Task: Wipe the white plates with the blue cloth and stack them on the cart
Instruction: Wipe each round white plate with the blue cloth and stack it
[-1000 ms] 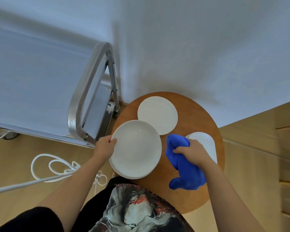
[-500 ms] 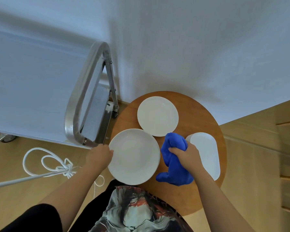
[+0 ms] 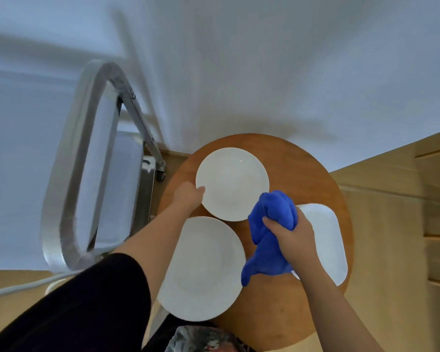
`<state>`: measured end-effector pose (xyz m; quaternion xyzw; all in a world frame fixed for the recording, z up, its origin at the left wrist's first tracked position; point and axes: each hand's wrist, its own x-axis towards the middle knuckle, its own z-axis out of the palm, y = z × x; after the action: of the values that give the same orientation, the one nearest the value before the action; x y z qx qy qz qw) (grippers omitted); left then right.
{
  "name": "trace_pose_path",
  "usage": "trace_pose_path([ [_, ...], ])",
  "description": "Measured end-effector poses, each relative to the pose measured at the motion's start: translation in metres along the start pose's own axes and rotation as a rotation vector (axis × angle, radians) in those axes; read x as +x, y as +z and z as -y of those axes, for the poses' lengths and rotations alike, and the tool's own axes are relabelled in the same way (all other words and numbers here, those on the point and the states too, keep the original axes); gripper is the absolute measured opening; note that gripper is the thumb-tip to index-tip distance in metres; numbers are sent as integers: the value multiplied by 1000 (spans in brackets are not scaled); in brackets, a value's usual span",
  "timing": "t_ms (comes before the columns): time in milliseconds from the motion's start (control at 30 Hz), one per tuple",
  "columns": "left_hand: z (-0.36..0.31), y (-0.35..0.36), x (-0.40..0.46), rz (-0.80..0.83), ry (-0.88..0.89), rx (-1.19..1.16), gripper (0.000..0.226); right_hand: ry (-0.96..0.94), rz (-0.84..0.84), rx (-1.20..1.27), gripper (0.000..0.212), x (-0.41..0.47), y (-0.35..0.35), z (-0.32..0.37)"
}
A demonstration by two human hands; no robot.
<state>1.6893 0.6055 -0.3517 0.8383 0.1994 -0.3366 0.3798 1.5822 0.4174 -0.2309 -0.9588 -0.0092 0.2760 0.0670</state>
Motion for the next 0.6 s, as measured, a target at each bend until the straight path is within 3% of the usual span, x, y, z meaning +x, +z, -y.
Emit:
trace_pose_path([
  [133, 2, 14, 18, 1, -124, -129, 30, 13, -66, 117, 83, 8, 2, -8],
  [267, -1, 11, 18, -127, 84, 234, 22, 27, -105, 201, 89, 12, -1, -8],
  [400, -12, 5, 12, -74, 195, 481, 20, 114, -39, 217, 89, 5, 1, -5],
  [600, -28, 4, 9, -125, 104, 242, 35, 132, -81, 80, 89, -1, 4, -9],
])
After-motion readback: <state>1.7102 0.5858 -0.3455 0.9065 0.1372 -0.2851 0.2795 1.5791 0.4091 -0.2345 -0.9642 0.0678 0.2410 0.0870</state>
